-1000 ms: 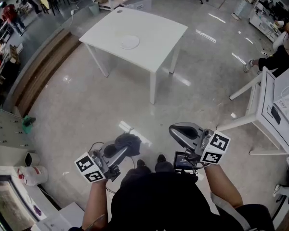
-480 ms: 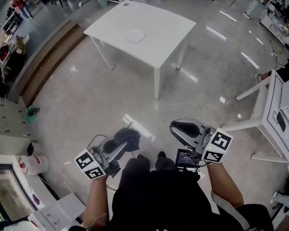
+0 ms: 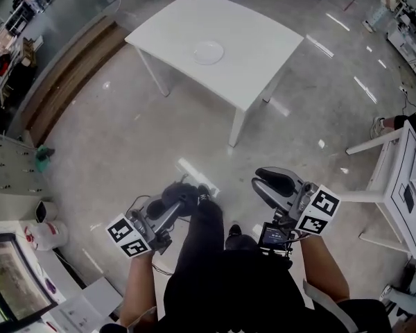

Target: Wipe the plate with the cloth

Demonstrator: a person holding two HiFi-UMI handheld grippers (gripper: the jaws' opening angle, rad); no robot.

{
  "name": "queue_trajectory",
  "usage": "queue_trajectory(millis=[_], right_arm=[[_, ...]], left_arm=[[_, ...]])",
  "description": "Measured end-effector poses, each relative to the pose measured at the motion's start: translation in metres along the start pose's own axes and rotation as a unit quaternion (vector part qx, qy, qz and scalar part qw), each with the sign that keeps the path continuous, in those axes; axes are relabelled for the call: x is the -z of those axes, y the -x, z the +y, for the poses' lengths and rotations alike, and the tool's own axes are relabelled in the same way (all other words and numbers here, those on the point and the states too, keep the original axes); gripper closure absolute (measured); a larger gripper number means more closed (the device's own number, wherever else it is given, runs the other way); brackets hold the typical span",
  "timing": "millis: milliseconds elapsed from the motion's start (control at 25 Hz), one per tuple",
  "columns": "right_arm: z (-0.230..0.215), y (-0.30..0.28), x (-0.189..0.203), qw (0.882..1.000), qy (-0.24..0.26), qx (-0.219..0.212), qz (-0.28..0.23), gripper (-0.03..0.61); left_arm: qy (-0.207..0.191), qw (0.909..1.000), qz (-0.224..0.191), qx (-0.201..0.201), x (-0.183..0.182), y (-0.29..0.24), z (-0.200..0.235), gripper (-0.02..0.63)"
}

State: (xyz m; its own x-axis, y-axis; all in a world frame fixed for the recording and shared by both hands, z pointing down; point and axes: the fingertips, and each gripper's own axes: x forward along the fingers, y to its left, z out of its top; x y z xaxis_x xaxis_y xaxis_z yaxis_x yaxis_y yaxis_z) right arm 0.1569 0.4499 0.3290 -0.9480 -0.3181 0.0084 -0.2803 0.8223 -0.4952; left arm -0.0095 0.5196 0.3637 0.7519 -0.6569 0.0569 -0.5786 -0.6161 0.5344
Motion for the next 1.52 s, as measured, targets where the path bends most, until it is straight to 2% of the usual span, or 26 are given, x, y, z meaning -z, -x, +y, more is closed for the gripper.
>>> queue_trajectory(millis=[280, 560, 800, 1080, 1320, 1520], right_arm=[[-0.079, -0.094, -0.040, 0.999, -0.012, 0.036, 0.012, 0.508], [-0.128, -0.166, -0.084, 0.998, -0.014, 0.058, 0.006, 0.509], [-0.188, -0.198, -0.111, 0.998, -0.024, 0.066, 0.001, 0.511], [-0.301, -0.230, -0.145, 0.997, -0.043, 0.069, 0.010, 0.511], [-0.383, -0.254, -0.169, 0.995, -0.065, 0.064, 0.039, 0.510], [-0.437, -0.272, -0.154, 0.988, -0.113, 0.080, 0.071, 0.509]], left_arm=[[0.016, 0.9995, 0.012, 0.024, -0.059, -0.030, 0.112, 0.560], [0.014, 0.9978, 0.021, 0.061, -0.123, -0.059, 0.190, 0.560], [0.022, 0.9978, 0.019, 0.060, -0.153, -0.094, 0.248, 0.560], [0.032, 0.9981, 0.037, 0.036, -0.184, -0.164, 0.322, 0.560], [0.015, 0.9952, 0.089, 0.038, -0.208, -0.237, 0.362, 0.560], [-0.003, 0.9921, 0.121, 0.031, -0.219, -0.281, 0.390, 0.561]])
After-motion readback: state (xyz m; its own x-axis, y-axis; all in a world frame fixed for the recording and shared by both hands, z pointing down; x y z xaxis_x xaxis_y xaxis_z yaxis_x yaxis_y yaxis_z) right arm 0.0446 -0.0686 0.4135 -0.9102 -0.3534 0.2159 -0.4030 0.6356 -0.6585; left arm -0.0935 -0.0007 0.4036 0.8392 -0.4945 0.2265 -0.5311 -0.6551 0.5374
